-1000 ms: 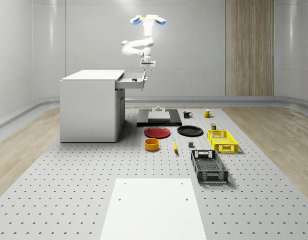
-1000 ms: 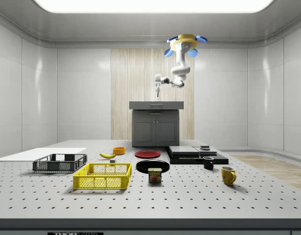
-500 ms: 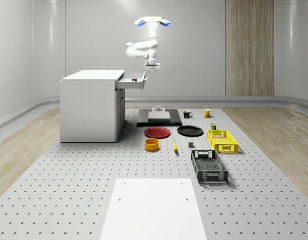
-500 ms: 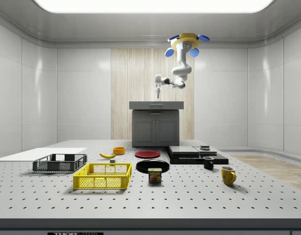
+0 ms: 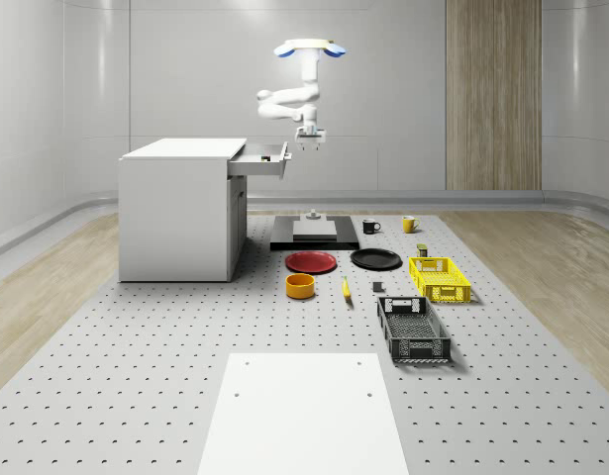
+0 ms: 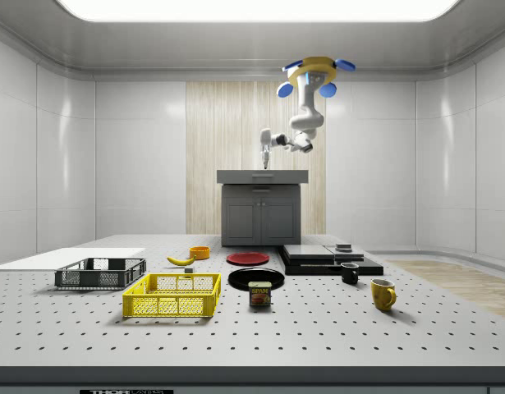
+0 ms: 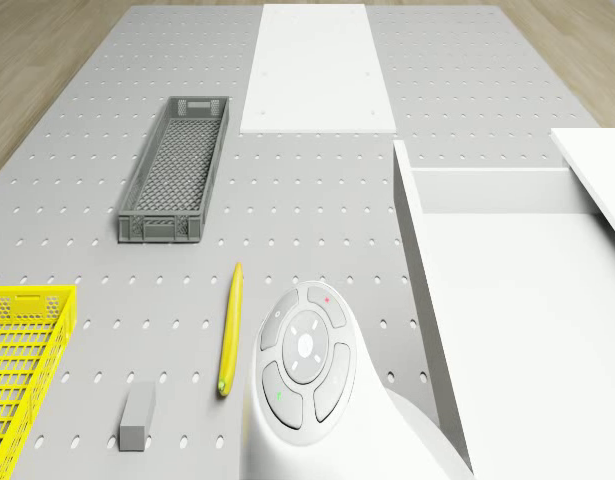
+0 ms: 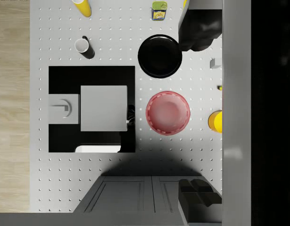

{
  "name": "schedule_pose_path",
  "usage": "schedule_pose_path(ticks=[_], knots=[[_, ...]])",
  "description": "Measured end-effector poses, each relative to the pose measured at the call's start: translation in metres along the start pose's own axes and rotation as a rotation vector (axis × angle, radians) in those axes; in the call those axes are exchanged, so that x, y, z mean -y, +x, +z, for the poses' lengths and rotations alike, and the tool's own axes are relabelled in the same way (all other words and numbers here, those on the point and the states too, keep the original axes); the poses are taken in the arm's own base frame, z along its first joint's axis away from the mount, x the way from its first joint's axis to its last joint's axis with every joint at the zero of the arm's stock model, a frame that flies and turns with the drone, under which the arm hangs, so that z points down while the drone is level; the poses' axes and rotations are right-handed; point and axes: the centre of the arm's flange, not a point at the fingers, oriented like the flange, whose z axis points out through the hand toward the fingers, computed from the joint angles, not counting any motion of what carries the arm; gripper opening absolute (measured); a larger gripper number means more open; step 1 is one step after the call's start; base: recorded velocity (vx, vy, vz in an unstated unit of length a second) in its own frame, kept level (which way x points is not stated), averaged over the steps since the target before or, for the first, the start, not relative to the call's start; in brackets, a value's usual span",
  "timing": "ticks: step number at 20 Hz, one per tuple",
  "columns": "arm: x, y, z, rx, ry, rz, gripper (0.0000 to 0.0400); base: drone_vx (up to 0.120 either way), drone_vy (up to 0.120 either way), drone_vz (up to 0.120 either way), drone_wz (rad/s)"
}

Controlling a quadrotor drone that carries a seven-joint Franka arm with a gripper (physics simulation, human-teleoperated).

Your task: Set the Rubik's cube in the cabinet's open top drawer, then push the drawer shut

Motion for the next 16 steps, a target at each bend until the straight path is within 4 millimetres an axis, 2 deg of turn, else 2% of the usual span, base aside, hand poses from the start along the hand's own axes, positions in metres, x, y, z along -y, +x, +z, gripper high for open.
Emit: schedule_pose_path(ticks=[2,6,7,8,9,12,16], knots=[[0.0,0.0,0.0,0.0,0.0,0.0,0.04,0.0,0.12,0.0,0.0],[0.0,0.0,0.0,0.0,0.0,0.0,0.04,0.0,0.12,-0.11,0.0],[-0.004,0.004,0.001,-0.037,-0.036,-0.005,0.04,0.0,0.04,0.0,0.0],[-0.007,0.0,0.004,-0.14,-0.136,-0.013,0.04,0.0,0.0,0.0,0.0],[-0.002,-0.009,0.008,-0.25,-0.246,0.006,0.04,0.0,0.0,0.0,0.0],[0.008,-0.017,0.032,-0.524,-0.568,0.106,0.04,0.0,0.0,0.0,0.0],[0.036,-0.041,0.063,-0.804,-0.841,0.068,0.04,0.0,0.0,0.0,0.0]])
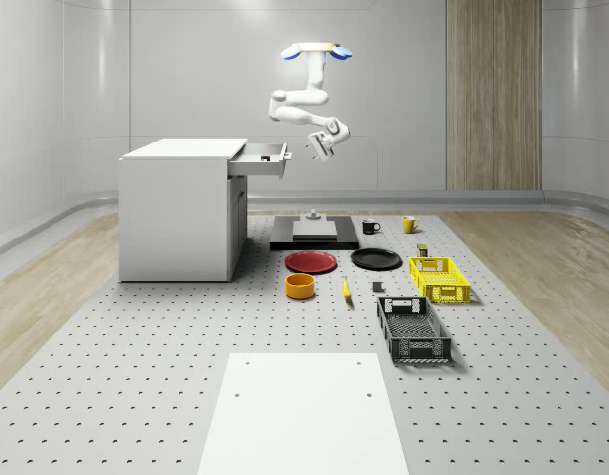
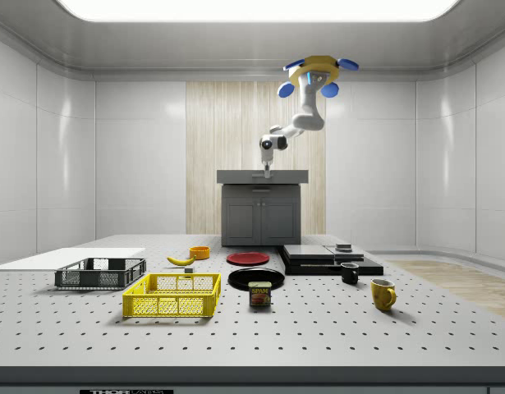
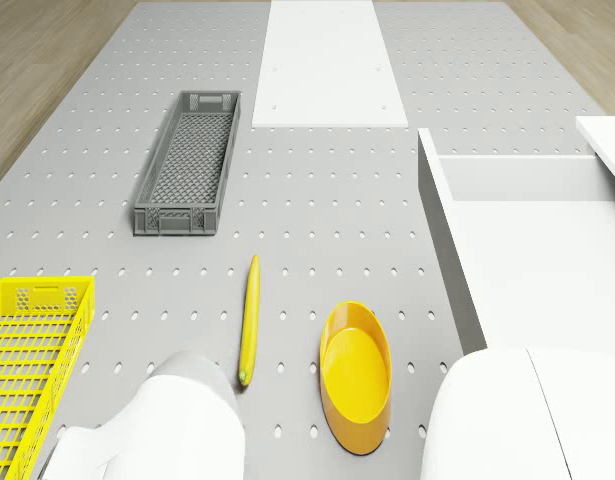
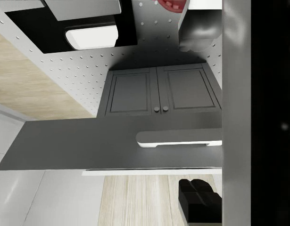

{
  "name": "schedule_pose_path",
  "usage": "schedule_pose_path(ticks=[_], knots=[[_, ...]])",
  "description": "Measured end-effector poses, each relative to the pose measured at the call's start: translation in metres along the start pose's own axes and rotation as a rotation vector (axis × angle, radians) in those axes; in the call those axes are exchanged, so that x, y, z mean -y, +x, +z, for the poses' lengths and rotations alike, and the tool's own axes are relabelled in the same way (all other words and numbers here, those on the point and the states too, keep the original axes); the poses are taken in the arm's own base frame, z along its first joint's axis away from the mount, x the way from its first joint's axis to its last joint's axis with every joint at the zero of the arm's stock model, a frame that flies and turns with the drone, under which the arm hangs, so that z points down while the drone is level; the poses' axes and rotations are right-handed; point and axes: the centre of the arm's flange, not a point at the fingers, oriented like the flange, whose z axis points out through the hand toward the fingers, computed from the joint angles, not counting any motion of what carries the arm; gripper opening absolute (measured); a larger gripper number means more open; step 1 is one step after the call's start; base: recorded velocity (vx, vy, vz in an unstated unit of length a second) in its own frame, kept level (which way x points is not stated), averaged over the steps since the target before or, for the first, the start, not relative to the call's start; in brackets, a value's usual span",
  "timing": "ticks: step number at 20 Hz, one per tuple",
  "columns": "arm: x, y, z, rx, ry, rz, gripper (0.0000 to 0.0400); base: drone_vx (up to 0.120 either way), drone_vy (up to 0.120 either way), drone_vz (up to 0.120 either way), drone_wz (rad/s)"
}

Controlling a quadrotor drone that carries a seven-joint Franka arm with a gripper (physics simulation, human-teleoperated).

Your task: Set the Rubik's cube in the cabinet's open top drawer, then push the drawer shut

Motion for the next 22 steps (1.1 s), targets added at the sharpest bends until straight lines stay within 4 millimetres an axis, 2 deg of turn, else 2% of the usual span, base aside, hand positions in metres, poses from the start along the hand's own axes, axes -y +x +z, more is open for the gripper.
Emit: schedule_pose_path(ticks=[4,8,22], knots=[[0.019,-0.019,-0.015,-0.168,-0.124,-0.015,0.04,0.0,0.0,0.0,0.0],[0.028,-0.029,-0.022,-0.252,-0.186,-0.022,0.04,0.0,-0.12,0.0,0.0],[0.036,-0.037,-0.027,-0.326,-0.239,-0.028,0.04,0.0,-0.111,0.0,0.0]])
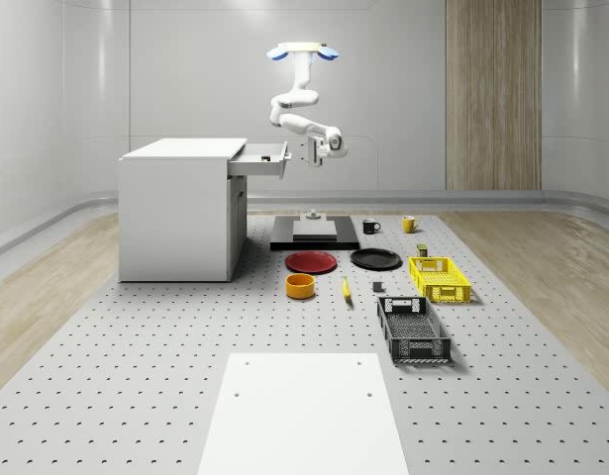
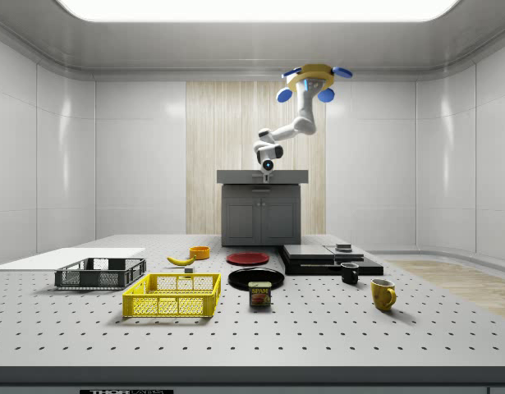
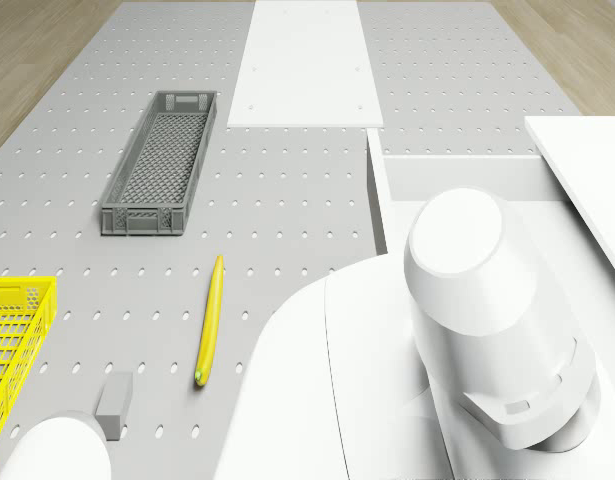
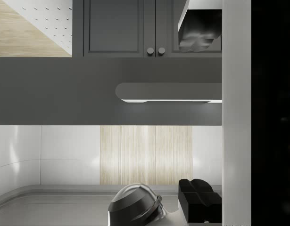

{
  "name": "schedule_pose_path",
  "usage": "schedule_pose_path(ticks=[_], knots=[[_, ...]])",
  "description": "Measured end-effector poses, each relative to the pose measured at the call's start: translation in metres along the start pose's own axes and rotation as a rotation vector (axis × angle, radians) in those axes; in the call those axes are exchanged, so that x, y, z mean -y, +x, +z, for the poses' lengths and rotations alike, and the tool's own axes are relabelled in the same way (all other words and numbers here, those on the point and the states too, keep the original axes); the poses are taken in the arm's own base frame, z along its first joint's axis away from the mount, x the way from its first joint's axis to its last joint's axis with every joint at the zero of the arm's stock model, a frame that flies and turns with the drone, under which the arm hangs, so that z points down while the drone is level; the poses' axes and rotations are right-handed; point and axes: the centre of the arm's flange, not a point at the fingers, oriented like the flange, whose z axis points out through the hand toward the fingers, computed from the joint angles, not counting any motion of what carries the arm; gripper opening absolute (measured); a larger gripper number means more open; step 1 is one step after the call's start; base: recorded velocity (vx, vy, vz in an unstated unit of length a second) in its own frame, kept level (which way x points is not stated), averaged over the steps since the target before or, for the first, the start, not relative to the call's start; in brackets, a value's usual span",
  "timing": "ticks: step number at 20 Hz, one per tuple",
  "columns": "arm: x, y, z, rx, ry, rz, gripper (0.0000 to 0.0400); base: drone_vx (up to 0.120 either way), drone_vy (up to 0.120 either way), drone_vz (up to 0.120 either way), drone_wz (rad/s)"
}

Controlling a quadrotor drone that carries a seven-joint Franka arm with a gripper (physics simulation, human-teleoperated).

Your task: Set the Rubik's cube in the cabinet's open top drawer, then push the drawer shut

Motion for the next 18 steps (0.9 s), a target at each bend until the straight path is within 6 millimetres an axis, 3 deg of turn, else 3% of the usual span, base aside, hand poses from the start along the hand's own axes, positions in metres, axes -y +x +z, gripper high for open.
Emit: schedule_pose_path(ticks=[2,8,18], knots=[[0.0002,-0.0002,-0.0001,-0.002,-0.001,0.0,0.04,0.0,0.0,0.0,0.0],[0.0004,-0.0004,-0.0003,-0.005,-0.004,0.0,0.04,0.0,-0.1,0.0,0.0],[0.0058,-0.0059,-0.0003,-0.006,-0.004,-0.001,0.04,0.0,0.0,0.0,0.0]])
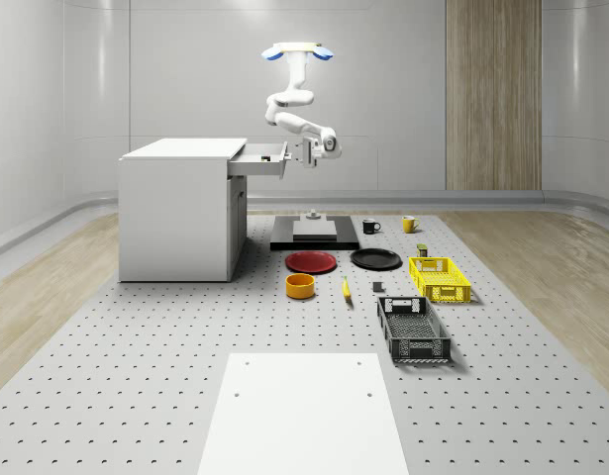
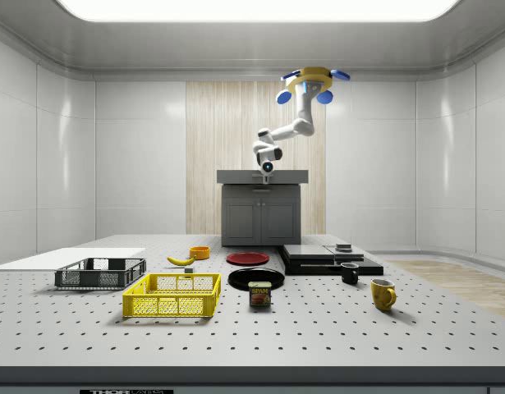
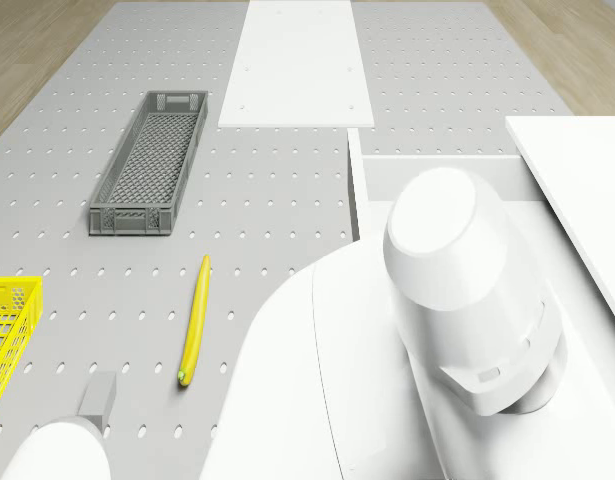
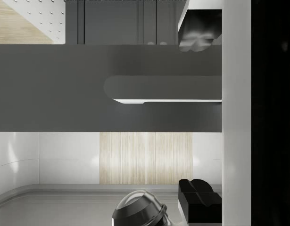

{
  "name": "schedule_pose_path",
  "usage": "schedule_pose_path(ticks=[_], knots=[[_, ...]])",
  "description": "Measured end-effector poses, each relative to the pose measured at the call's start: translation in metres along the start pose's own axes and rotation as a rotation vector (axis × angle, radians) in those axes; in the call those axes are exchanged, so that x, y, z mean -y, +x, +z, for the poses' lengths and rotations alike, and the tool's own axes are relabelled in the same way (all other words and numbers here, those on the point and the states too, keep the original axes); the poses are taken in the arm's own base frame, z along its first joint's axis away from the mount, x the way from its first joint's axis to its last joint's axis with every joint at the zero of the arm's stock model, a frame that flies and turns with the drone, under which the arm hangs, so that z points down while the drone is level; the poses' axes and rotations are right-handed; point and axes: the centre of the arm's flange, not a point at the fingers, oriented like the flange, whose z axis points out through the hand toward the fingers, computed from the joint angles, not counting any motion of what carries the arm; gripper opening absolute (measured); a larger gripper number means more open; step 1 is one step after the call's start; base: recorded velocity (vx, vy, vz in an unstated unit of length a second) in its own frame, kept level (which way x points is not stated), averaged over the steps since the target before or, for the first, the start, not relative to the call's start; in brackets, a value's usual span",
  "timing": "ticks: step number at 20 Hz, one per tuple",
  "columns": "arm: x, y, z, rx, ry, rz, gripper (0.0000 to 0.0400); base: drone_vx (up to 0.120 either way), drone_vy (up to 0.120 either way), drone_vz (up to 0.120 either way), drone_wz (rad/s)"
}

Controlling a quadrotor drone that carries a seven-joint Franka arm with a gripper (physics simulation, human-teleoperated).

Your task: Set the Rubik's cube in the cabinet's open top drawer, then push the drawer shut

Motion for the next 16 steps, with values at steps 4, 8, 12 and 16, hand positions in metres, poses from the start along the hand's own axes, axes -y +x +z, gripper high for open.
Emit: schedule_pose_path(ticks=[4,8,12,16], knots=[[0.003,-0.003,0.004,0.0,0.0,0.0,0.04,0.0,0.0,0.0,0.0],[0.004,-0.004,0.016,0.0,0.0,0.0,0.04,0.0,0.0,0.0,0.0],[0.004,-0.004,0.027,0.0,0.0,0.0,0.04,0.0,0.0,0.0,0.0],[0.004,-0.004,0.037,0.0,0.0,0.0,0.04,0.0,0.0,0.0,0.0]])
